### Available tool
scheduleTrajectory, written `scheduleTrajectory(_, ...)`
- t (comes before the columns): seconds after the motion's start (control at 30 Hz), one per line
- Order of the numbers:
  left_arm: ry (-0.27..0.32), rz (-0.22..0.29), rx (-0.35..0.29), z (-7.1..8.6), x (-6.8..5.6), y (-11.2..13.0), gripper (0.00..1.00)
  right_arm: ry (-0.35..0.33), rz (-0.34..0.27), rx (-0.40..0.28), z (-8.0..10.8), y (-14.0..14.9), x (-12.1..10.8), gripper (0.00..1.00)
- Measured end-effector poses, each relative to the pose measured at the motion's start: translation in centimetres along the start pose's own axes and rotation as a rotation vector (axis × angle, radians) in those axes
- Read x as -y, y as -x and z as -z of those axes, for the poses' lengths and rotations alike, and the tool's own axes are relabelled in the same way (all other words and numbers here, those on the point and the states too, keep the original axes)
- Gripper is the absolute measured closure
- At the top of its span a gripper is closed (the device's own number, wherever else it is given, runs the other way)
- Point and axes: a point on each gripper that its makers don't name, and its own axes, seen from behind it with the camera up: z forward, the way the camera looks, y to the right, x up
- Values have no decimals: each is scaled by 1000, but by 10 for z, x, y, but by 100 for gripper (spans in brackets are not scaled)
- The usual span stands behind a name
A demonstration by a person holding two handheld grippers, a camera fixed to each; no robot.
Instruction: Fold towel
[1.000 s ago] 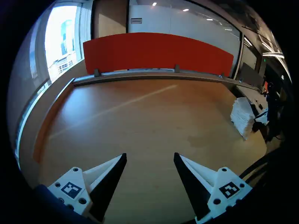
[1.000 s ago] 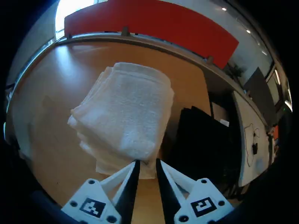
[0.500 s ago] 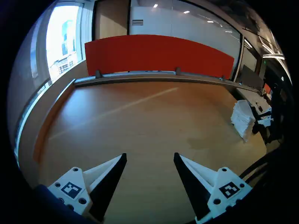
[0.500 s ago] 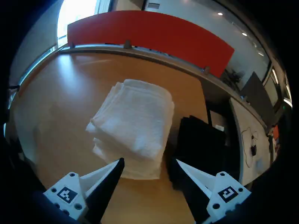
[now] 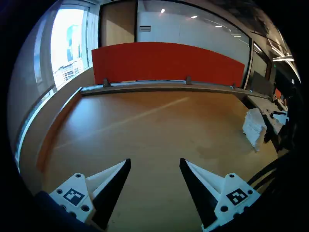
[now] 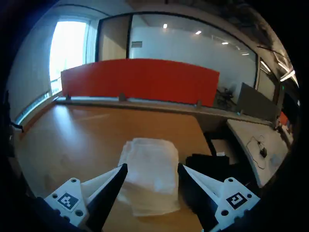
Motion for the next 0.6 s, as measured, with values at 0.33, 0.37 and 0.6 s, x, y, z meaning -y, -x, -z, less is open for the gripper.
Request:
scheduleTrajectory(0.33, -27, -31, -133, -8, 10, -38, 6, 84, -53, -288, 5, -64, 20, 0)
scheduleTrajectory(0.37, -27, -30, -146, -9, 11, -42, 6, 84, -52, -302, 4, -67, 24, 0)
scheduleTrajectory(0.6, -49, 7, -256, -15, 23, -71, 6, 84, -51, -390, 7, -98, 54, 0)
